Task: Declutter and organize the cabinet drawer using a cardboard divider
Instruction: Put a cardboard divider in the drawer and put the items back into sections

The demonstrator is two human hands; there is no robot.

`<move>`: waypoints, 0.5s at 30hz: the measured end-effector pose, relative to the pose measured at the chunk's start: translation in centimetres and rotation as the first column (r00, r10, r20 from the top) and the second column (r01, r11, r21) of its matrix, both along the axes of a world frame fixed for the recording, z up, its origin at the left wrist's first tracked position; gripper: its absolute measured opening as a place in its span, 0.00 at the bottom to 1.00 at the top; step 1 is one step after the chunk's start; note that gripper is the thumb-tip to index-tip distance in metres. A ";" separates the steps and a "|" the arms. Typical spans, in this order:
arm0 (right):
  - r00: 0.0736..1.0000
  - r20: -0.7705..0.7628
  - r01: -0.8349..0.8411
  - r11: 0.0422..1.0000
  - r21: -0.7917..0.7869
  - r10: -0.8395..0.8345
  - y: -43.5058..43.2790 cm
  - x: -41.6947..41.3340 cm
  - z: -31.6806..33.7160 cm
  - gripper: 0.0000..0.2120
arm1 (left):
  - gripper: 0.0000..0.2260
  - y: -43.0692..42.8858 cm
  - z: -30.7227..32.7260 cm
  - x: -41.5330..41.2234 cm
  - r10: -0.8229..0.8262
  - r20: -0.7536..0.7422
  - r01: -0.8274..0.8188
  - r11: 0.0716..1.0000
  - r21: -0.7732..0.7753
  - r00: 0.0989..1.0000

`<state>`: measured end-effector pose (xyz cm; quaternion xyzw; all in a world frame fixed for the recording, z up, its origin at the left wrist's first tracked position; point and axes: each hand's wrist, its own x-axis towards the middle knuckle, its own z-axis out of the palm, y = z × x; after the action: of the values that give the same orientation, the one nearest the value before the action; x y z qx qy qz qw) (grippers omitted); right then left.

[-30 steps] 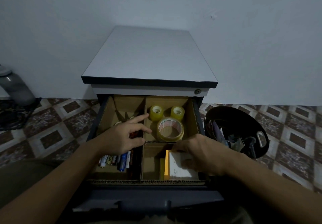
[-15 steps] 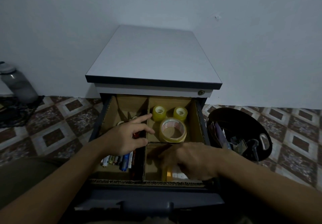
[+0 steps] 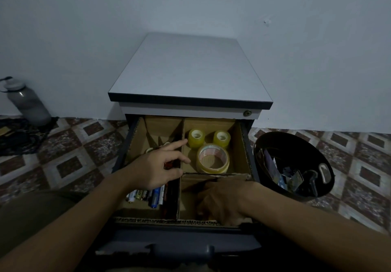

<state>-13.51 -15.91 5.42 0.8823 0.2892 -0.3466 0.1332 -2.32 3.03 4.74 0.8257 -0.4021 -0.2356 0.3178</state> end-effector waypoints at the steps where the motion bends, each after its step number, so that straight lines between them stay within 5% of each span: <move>1: 1.000 -0.001 0.003 1.000 -0.010 -0.003 0.1 0.2 -0.3 0.21 | 0.11 0.0 0.1 0.0 -0.001 0.007 0.001 1.000 0.005 1.000; 6: 0.998 0.024 0.062 0.998 0.031 -0.063 -0.2 0.4 -1.0 0.18 | 0.13 0.3 0.2 -0.2 -0.004 0.022 0.004 1.000 0.021 1.000; 9: 0.982 0.004 0.181 0.957 0.227 -0.187 -1.6 -0.6 -0.3 0.26 | 0.14 0.4 0.0 -0.2 -0.008 0.027 0.007 1.000 0.020 1.000; 15: 0.815 -0.106 0.479 0.558 0.678 -0.570 -3.5 -3.3 1.8 0.24 | 0.18 0.9 0.4 -1.0 0.005 0.047 -0.005 1.000 0.006 0.999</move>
<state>-16.85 -19.44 7.25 0.9332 0.1095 -0.1840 -0.2885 -3.29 3.95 5.14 0.8331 -0.4066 -0.2163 0.3063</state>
